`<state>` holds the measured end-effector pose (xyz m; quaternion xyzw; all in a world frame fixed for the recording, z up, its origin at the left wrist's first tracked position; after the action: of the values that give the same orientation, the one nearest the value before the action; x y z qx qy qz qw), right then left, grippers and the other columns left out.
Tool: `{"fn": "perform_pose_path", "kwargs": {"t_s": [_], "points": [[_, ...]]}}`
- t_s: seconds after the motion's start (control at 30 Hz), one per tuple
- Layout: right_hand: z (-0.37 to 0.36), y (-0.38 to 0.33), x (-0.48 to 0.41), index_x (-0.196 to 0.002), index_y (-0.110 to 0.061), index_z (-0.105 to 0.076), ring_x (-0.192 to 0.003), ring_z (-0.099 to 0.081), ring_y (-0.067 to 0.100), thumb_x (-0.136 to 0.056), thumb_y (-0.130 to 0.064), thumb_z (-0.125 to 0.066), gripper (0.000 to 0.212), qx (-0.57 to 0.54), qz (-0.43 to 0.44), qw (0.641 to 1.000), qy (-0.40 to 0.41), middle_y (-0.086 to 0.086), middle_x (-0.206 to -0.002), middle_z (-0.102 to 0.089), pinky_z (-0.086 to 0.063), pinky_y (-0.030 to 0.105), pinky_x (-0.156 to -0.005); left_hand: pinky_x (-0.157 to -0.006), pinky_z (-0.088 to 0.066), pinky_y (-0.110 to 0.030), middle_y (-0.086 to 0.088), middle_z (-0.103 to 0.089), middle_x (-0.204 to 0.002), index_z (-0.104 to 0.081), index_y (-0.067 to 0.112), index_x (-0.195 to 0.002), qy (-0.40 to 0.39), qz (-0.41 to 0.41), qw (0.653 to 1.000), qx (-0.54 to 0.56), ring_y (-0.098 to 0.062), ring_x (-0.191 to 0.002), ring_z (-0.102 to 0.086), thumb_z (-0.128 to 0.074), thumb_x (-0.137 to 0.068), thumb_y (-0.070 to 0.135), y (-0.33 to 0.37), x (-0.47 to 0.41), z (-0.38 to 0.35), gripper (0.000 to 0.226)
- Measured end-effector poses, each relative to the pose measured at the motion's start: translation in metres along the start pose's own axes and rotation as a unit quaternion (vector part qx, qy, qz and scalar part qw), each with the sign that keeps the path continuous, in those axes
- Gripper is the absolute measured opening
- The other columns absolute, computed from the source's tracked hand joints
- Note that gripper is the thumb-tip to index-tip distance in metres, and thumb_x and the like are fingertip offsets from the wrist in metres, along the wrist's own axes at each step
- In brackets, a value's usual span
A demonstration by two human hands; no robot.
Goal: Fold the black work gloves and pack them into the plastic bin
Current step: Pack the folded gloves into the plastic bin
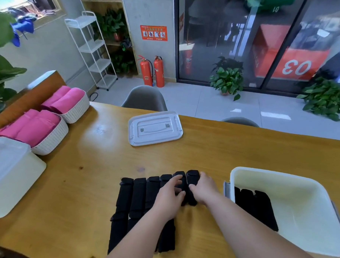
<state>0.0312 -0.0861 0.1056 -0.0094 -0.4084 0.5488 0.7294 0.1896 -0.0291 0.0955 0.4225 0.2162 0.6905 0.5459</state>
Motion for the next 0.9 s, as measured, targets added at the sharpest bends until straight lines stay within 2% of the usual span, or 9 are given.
{"fn": "perform_pose_path", "kwargs": {"t_s": [0.13,0.2,0.27,0.37,0.5,0.63,0.8,0.9], "points": [[-0.010,-0.001,-0.017,-0.156,-0.015,-0.036,-0.130,-0.058,0.035,-0.101,-0.036,-0.066,0.066,-0.003,-0.062,0.998,0.005,0.012,-0.151,-0.049,-0.049,0.036,-0.089,-0.089,-0.050,-0.016,0.014,-0.061,-0.146,-0.042,0.038,-0.159,-0.037,0.022,0.998,0.048,0.000,-0.122,-0.061,-0.058,-0.105,0.021,-0.003,-0.022,-0.007,0.058],[-0.012,0.001,-0.022,-0.153,-0.014,-0.040,-0.126,-0.060,0.034,-0.101,-0.034,-0.066,0.061,-0.010,-0.085,0.996,0.011,0.011,-0.147,-0.052,-0.046,0.034,-0.082,-0.085,-0.047,-0.013,0.012,-0.061,-0.144,-0.043,0.037,-0.158,-0.048,0.038,0.996,0.069,-0.003,-0.123,-0.061,-0.057,-0.105,0.020,-0.003,-0.028,-0.011,0.057],[-0.013,0.004,-0.026,-0.144,-0.012,-0.048,-0.115,-0.063,0.033,-0.102,-0.032,-0.065,0.050,-0.023,-0.100,0.994,0.020,0.010,-0.137,-0.058,-0.045,0.031,-0.072,-0.093,-0.053,-0.021,0.010,-0.062,-0.143,-0.045,0.036,-0.157,-0.054,0.056,0.993,0.091,-0.005,-0.124,-0.062,-0.057,-0.105,0.019,-0.005,-0.034,-0.014,0.056],[-0.014,0.012,-0.030,-0.118,-0.013,-0.065,-0.091,-0.067,0.029,-0.100,-0.028,-0.066,0.025,-0.061,-0.110,0.992,0.027,0.008,-0.108,-0.069,-0.041,0.030,-0.055,-0.102,-0.059,-0.035,0.012,-0.065,-0.137,-0.046,0.037,-0.157,-0.066,0.077,0.988,0.119,-0.007,-0.121,-0.065,-0.057,-0.102,0.021,-0.008,-0.040,-0.017,0.058],[-0.010,0.010,-0.023,-0.101,-0.019,-0.074,-0.078,-0.066,0.025,-0.098,-0.025,-0.070,0.008,-0.137,-0.104,0.984,0.038,0.004,-0.090,-0.072,-0.050,0.030,-0.061,-0.103,-0.059,-0.038,0.015,-0.066,-0.132,-0.049,0.036,-0.155,-0.057,0.089,0.985,0.139,-0.008,-0.119,-0.066,-0.060,-0.102,0.024,-0.009,-0.043,-0.016,0.055],[-0.004,-0.002,-0.010,-0.115,-0.026,-0.069,-0.089,-0.070,0.020,-0.098,-0.025,-0.070,0.017,-0.224,-0.072,0.971,0.049,-0.002,-0.102,-0.072,-0.062,0.038,-0.078,-0.100,-0.060,-0.037,0.015,-0.070,-0.123,-0.055,0.033,-0.149,-0.020,0.094,0.978,0.186,-0.007,-0.111,-0.069,-0.062,-0.106,0.032,0.005,-0.036,-0.006,0.044],[0.023,-0.012,0.016,-0.118,-0.032,-0.069,-0.095,-0.072,0.014,-0.098,-0.026,-0.073,0.022,-0.315,0.009,0.948,0.041,-0.007,-0.106,-0.074,-0.059,0.029,-0.073,-0.094,-0.064,-0.035,0.005,-0.074,-0.120,-0.064,0.027,-0.139,0.018,0.089,0.947,0.308,-0.010,-0.105,-0.076,-0.069,-0.104,0.032,0.038,-0.023,0.011,0.035],[0.047,-0.008,0.031,-0.118,-0.033,-0.071,-0.098,-0.073,0.011,-0.099,-0.027,-0.072,0.020,-0.350,0.040,0.935,0.041,-0.010,-0.106,-0.076,-0.061,0.033,-0.083,-0.088,-0.064,-0.032,0.000,-0.077,-0.117,-0.065,0.025,-0.135,-0.002,0.068,0.931,0.359,-0.012,-0.101,-0.078,-0.075,-0.102,0.026,0.064,-0.012,0.018,0.034]]}}
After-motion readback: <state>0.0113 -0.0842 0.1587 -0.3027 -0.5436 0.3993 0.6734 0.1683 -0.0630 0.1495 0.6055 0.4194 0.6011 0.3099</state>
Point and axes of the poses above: each hand's wrist, its own x-axis away from the middle knuckle, its own z-axis out of the back of the hand, y = z × x, the point moved 4 cm from there along -x, towards the middle knuckle
